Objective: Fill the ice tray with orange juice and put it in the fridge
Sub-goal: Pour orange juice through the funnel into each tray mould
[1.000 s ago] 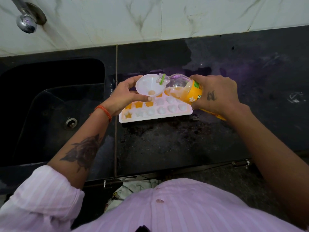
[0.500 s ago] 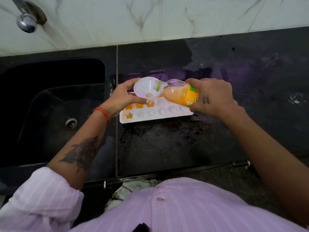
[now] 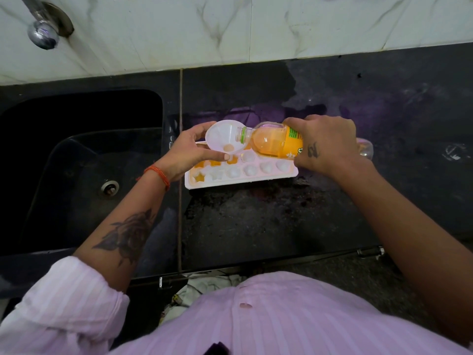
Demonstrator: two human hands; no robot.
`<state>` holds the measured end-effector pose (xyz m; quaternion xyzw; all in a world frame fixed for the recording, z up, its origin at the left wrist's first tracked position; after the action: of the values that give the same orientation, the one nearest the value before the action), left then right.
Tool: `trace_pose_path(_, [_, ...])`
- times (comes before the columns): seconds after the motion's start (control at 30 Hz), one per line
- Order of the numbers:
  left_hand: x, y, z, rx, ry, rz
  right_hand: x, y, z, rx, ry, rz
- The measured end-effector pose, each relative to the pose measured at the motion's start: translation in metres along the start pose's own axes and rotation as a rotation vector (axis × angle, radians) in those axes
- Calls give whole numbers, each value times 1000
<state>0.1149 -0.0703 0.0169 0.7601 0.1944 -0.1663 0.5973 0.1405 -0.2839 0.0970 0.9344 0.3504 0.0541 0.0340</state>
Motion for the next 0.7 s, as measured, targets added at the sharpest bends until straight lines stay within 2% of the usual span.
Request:
trace_pose_path(0.4, [4,-3,-2,11,7,-16,2,1,-3,-15,14,5])
trace_pose_path(0.7, [4,1,-2,2,-8,-7,-5,4,4,131,-46,57])
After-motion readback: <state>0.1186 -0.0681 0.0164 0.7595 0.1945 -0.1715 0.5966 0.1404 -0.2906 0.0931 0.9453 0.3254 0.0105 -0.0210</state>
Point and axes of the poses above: each hand's wrist, its own x-axis towards the middle knuckle, its own z-axis out of the palm, y = z × x, the point moved 10 cm from there along x, towards the middle knuckle, and after that the axes turned 15 degrees about -z, right-handed, at the moved point
